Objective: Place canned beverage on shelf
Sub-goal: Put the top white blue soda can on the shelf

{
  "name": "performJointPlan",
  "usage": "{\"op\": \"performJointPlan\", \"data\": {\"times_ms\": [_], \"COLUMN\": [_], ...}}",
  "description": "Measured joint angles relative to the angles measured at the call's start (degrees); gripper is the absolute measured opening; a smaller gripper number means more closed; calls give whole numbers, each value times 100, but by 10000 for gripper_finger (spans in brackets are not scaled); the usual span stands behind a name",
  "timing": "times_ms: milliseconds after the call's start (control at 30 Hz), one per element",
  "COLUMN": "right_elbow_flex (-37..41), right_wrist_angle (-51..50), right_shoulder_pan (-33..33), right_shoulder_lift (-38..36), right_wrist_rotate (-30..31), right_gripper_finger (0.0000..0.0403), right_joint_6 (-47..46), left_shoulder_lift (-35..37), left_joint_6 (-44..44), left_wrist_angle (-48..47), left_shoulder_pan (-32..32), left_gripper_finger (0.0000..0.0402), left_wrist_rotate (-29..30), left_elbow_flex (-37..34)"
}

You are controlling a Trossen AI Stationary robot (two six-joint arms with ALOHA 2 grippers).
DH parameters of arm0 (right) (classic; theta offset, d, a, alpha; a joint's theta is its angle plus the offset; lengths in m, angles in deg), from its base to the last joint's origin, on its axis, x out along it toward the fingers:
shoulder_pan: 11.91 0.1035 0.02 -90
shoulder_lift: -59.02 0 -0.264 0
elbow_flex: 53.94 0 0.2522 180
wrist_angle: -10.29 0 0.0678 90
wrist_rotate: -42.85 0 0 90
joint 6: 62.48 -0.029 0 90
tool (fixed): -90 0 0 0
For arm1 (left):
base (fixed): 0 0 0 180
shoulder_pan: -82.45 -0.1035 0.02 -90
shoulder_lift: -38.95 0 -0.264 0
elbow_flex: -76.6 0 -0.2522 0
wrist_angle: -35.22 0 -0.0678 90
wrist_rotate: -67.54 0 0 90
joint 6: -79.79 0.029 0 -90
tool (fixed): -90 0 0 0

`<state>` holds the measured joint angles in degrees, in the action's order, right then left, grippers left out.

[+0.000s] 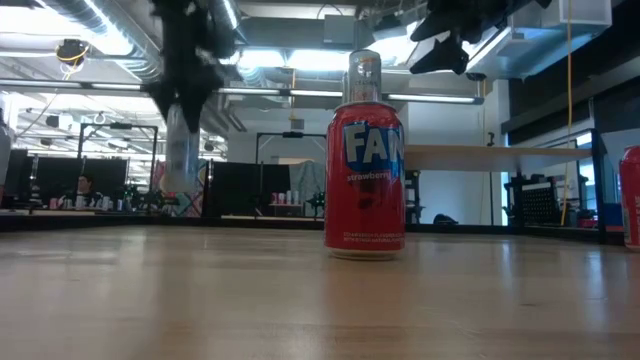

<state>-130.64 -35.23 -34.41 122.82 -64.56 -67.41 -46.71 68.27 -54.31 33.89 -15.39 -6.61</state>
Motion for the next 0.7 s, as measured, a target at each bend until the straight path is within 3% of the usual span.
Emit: {"op": "performJointPlan", "data": {"times_ms": [200, 333, 533, 700], "right_elbow_flex": [0, 0, 0, -1], "right_wrist_angle": [68, 263, 847, 1497], "right_shoulder_pan": [507, 835, 1297, 1615], "right_shoulder_lift": [0, 0, 10, 34], "right_wrist_rotate": [59, 209, 405, 684], "right_gripper_finger": [333, 333, 333, 333], "right_joint_6": [-111, -125, -233, -239], "left_shoulder_lift": [33, 35, 9, -266], "left_joint_6": [-617, -1404, -2566, -2984], "left_wrist_angle": [-935, -790, -240, 548], "left_shoulder_pan": [1298, 2359, 3737, 4518], "left_gripper_finger": [228, 228, 228, 228], "left_wrist_rotate": [-247, -412, -351, -312], "left_elbow_flex": [1355, 2059, 2330, 2410]}}
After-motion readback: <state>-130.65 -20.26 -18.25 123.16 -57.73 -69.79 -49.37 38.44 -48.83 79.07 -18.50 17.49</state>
